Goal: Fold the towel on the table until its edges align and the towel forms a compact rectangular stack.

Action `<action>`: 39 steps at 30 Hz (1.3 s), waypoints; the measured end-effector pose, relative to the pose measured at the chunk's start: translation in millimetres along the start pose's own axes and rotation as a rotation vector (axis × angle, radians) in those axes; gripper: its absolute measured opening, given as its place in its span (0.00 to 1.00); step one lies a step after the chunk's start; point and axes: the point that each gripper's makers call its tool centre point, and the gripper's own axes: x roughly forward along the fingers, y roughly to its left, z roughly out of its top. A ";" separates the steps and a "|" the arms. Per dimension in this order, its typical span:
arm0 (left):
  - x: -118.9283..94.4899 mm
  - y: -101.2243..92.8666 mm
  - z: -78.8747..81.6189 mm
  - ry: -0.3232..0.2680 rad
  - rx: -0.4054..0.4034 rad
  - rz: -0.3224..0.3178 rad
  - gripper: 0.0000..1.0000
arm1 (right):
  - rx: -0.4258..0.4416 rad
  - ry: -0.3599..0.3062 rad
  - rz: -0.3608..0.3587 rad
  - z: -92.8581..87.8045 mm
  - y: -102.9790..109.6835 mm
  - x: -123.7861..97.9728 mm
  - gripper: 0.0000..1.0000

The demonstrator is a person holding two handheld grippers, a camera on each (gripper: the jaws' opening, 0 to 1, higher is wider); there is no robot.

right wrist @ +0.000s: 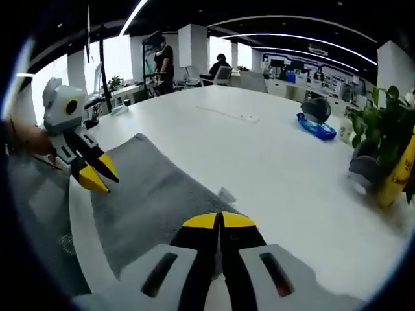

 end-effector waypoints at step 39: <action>13.5 -31.0 -50.3 0.307 0.646 -0.012 0.01 | -0.411 0.447 0.200 -51.3 62.1 25.0 0.00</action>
